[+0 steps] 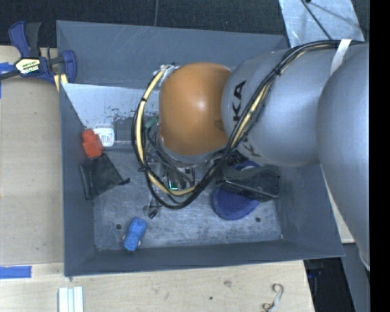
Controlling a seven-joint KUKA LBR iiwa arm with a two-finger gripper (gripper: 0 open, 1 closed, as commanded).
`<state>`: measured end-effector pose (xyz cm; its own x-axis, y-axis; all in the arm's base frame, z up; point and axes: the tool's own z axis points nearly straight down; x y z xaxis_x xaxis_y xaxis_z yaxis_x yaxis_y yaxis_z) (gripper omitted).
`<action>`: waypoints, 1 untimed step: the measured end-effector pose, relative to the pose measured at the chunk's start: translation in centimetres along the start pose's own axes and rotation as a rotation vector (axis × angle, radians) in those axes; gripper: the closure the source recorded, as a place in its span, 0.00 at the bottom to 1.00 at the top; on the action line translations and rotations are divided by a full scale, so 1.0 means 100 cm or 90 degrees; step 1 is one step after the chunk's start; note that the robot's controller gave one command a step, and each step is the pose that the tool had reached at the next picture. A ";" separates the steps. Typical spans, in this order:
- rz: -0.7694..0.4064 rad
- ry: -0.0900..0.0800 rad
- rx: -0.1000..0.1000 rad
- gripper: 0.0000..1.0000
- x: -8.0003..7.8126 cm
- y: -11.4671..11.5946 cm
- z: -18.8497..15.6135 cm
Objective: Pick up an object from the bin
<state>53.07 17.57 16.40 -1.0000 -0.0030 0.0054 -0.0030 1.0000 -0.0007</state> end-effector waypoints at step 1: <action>-0.131 -0.014 -0.003 0.00 0.039 0.026 0.091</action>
Offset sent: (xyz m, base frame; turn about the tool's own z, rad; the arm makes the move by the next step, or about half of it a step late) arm -0.0449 0.0240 -0.0940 -0.2059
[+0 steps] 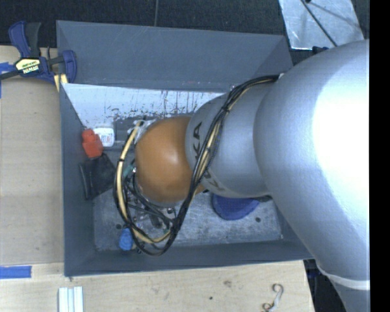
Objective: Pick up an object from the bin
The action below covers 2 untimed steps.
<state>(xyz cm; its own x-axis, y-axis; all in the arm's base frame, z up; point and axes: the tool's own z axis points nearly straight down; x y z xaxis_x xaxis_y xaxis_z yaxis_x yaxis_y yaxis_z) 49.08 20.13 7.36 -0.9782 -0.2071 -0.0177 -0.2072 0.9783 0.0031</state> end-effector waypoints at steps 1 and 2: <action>0.000 0.006 -0.001 1.00 0.003 0.001 0.001; -0.004 0.003 0.002 1.00 -0.027 -0.041 -0.157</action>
Offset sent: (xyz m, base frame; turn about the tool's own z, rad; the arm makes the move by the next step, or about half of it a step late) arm 0.0000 0.0000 0.0000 0.0000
